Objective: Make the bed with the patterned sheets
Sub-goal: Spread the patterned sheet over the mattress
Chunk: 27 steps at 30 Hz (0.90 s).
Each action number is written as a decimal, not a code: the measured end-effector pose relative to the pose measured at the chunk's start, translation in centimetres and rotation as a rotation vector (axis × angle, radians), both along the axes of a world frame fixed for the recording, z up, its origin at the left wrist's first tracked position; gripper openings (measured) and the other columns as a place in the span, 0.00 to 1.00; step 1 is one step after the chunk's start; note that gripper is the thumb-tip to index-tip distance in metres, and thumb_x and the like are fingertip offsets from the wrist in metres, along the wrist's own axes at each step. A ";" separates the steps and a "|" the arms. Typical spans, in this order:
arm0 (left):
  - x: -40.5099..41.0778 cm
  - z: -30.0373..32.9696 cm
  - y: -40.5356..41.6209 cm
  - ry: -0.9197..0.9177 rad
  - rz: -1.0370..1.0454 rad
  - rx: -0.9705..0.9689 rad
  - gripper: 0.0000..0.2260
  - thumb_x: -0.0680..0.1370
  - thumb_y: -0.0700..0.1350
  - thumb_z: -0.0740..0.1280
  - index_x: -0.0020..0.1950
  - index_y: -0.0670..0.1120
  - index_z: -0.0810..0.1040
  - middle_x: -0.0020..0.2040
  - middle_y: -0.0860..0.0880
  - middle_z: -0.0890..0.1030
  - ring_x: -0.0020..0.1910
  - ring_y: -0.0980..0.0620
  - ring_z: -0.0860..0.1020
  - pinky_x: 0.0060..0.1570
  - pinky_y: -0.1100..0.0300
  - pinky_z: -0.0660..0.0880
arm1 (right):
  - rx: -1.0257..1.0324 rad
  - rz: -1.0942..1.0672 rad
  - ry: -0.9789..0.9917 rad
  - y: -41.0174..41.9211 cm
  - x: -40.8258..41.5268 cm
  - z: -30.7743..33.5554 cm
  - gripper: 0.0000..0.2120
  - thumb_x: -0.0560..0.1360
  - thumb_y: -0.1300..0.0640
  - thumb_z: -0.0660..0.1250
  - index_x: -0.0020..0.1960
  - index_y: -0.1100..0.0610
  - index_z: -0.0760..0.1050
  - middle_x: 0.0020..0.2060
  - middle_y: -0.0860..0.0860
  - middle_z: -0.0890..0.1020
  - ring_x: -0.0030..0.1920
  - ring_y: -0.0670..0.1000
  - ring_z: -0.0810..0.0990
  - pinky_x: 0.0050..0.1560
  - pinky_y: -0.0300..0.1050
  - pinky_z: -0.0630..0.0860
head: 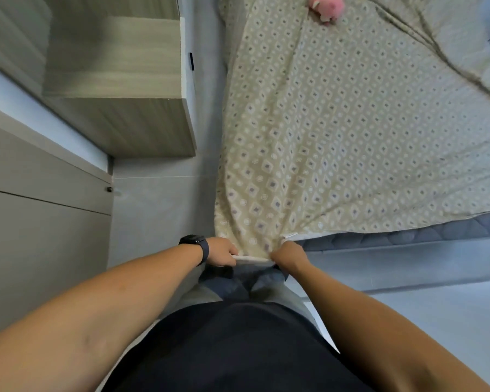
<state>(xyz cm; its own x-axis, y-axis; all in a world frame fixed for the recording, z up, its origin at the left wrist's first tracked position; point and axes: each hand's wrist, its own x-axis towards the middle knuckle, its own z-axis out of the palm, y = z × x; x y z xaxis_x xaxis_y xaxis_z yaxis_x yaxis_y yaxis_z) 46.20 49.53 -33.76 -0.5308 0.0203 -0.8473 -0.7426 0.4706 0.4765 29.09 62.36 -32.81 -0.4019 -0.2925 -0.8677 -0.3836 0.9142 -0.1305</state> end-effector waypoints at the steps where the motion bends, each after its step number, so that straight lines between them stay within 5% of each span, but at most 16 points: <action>1: -0.2 -0.2 -0.3 -0.008 -0.008 0.015 0.07 0.81 0.50 0.64 0.49 0.47 0.77 0.46 0.48 0.80 0.45 0.47 0.75 0.44 0.55 0.72 | 0.001 -0.020 0.016 -0.2 -0.5 0.0 0.08 0.77 0.55 0.63 0.45 0.61 0.73 0.40 0.55 0.77 0.38 0.53 0.76 0.36 0.44 0.71; 5: -1.4 -0.3 -0.9 -0.042 0.029 0.063 0.07 0.79 0.51 0.69 0.50 0.50 0.84 0.51 0.51 0.82 0.51 0.48 0.78 0.55 0.55 0.74 | 0.053 -0.014 0.012 -0.5 -1.9 -0.1 0.10 0.76 0.53 0.64 0.40 0.59 0.71 0.38 0.54 0.77 0.35 0.52 0.74 0.31 0.44 0.68; 11: -4.7 1.3 -3.0 0.024 0.095 -0.006 0.13 0.81 0.46 0.63 0.61 0.48 0.83 0.62 0.51 0.82 0.62 0.50 0.78 0.63 0.58 0.72 | 0.127 -0.009 -0.018 0.4 -4.0 0.3 0.15 0.78 0.55 0.59 0.36 0.62 0.72 0.38 0.58 0.81 0.38 0.57 0.78 0.42 0.48 0.76; 13: -5.7 1.5 -3.4 0.044 0.085 -0.040 0.14 0.82 0.43 0.61 0.63 0.47 0.82 0.64 0.50 0.81 0.63 0.49 0.77 0.59 0.60 0.71 | 0.097 -0.034 -0.015 0.4 -4.6 0.2 0.16 0.81 0.57 0.57 0.37 0.61 0.69 0.44 0.61 0.79 0.45 0.59 0.78 0.48 0.49 0.75; 16: -7.3 2.1 -3.5 0.081 0.018 -0.092 0.15 0.83 0.42 0.59 0.65 0.45 0.81 0.66 0.47 0.79 0.65 0.47 0.76 0.56 0.61 0.70 | 0.059 -0.077 0.005 0.9 -5.5 0.3 0.15 0.81 0.54 0.60 0.36 0.56 0.69 0.39 0.55 0.76 0.41 0.55 0.76 0.44 0.45 0.74; 20: -9.4 2.5 -2.7 0.084 -0.037 -0.119 0.15 0.83 0.42 0.59 0.66 0.44 0.80 0.66 0.47 0.80 0.64 0.48 0.77 0.58 0.61 0.71 | 0.018 -0.004 -0.040 2.0 -7.2 1.4 0.12 0.82 0.63 0.54 0.55 0.67 0.74 0.38 0.56 0.68 0.49 0.58 0.75 0.43 0.45 0.65; 24: -12.7 2.9 -1.9 0.109 -0.081 -0.131 0.14 0.83 0.43 0.59 0.65 0.44 0.80 0.66 0.47 0.79 0.63 0.47 0.77 0.59 0.59 0.71 | -0.022 -0.071 -0.031 2.9 -10.1 1.8 0.12 0.82 0.62 0.56 0.39 0.61 0.65 0.38 0.54 0.67 0.37 0.53 0.69 0.44 0.47 0.67; 27: -16.0 3.9 -1.3 0.106 -0.095 -0.147 0.14 0.83 0.44 0.59 0.65 0.46 0.80 0.66 0.47 0.80 0.63 0.47 0.77 0.60 0.57 0.72 | -0.101 -0.097 -0.008 3.4 -13.5 2.6 0.13 0.81 0.56 0.59 0.39 0.58 0.69 0.36 0.53 0.75 0.36 0.53 0.72 0.40 0.45 0.69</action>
<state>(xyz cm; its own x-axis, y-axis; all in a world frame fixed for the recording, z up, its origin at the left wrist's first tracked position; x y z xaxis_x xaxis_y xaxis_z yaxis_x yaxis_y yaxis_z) 30.21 48.19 -29.86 -0.6185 -0.0451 -0.7845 -0.6408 0.6067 0.4704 15.62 65.79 -30.23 -0.4255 -0.3384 -0.8393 -0.2927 0.9291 -0.2263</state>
